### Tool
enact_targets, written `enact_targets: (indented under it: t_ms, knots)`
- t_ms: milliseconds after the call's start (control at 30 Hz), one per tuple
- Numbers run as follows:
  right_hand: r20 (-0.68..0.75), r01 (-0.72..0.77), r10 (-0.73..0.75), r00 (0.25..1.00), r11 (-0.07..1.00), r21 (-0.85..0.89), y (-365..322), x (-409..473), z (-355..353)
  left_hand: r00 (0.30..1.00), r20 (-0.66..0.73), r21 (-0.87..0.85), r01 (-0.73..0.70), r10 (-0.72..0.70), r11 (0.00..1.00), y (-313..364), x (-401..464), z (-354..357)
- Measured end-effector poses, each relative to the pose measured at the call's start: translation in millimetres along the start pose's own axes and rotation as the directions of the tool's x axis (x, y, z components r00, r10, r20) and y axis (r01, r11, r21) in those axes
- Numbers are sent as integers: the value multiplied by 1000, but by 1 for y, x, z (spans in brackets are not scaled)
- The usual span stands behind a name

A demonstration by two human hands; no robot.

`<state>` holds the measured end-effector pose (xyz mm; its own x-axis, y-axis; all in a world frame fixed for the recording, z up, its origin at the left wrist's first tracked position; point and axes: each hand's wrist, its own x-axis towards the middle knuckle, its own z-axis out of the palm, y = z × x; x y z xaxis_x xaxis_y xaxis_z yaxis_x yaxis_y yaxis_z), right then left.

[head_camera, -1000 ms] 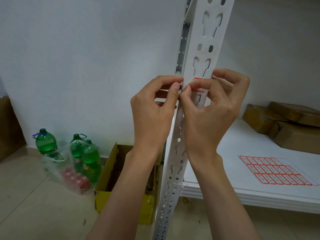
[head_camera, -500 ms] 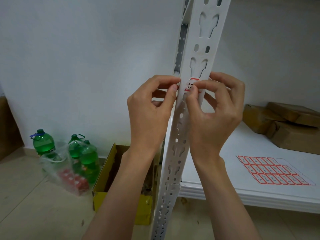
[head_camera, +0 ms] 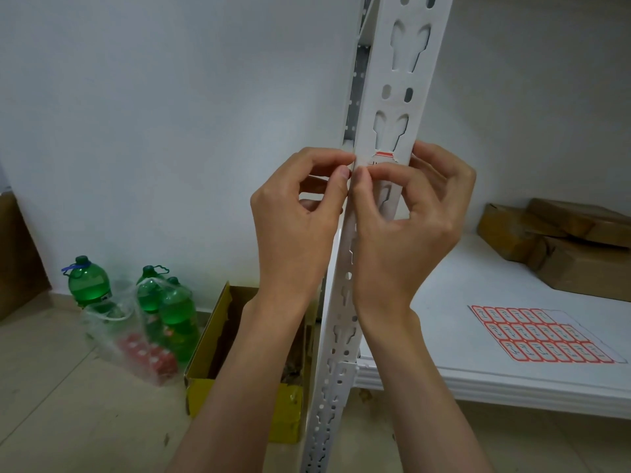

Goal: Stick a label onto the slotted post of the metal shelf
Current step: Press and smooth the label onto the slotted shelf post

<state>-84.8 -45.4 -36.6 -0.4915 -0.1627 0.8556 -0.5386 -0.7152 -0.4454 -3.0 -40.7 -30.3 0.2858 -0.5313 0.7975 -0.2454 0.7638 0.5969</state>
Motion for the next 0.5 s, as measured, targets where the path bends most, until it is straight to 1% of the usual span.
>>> enact_targets:
  t_ms: [367, 500]
  knots:
    - [0, 12, -12, 1000, 999, -42, 5, 7, -1, 1000, -1, 1, 0, 0, 1000, -2, 1, 1]
    - [-4, 35, -35, 999, 999, -16, 8, 5, -2, 1000, -3, -14, 8, -9, 1000, -1, 0, 1]
